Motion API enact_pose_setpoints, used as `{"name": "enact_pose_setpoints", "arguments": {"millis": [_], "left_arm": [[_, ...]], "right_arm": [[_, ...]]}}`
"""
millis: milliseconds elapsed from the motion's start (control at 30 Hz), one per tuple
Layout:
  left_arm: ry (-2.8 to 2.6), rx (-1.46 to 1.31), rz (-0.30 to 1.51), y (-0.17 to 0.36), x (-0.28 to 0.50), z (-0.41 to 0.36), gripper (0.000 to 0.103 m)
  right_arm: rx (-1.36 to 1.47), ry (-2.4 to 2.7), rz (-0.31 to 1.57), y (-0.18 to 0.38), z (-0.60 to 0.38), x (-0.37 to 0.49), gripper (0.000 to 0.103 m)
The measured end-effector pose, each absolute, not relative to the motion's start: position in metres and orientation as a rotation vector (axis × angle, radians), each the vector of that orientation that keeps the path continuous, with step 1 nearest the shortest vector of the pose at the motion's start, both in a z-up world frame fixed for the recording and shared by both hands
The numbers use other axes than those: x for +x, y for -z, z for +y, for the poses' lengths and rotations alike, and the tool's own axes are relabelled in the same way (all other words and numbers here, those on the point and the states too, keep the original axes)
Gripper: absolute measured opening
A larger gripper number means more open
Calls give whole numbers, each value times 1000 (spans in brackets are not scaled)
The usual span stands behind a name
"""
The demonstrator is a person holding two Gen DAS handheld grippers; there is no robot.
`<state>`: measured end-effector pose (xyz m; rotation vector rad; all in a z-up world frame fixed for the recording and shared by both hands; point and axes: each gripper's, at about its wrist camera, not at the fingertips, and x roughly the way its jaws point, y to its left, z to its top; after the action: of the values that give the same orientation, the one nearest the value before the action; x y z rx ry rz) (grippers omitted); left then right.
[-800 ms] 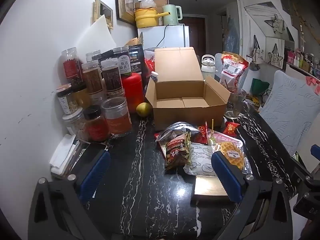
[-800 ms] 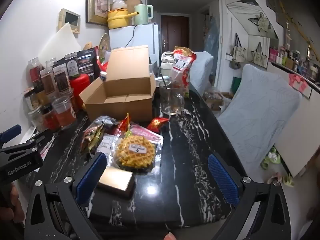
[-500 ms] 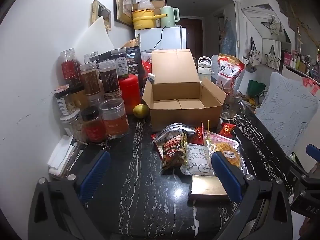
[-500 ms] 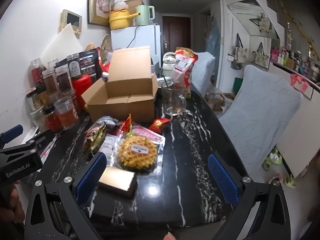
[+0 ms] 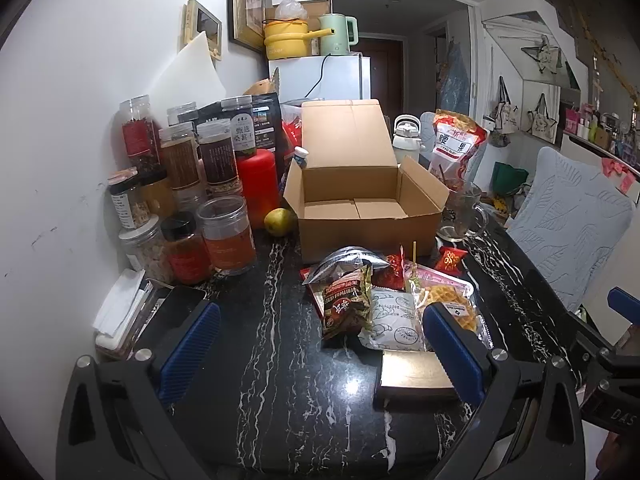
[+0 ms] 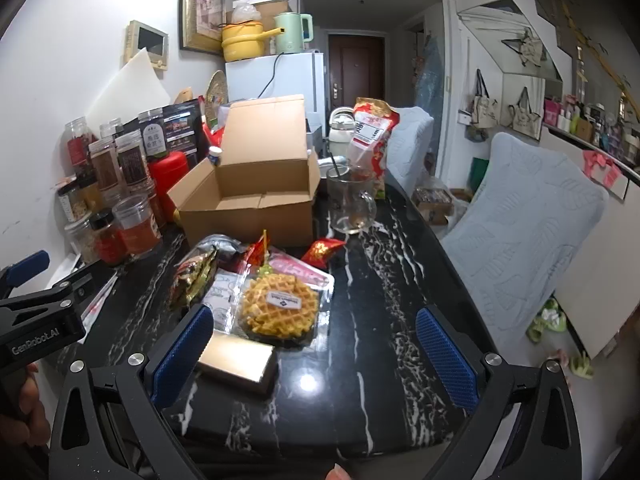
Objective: Organize snacks
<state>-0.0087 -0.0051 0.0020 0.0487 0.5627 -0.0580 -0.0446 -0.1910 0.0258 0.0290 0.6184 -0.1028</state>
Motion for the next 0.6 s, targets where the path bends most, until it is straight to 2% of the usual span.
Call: {"name": "enact_pose_setpoints", "arguments": {"millis": [600], "left_arm": [[68, 48, 564, -3, -9, -1, 103]], "right_arm": [[25, 78, 615, -27, -190, -46, 103]]}}
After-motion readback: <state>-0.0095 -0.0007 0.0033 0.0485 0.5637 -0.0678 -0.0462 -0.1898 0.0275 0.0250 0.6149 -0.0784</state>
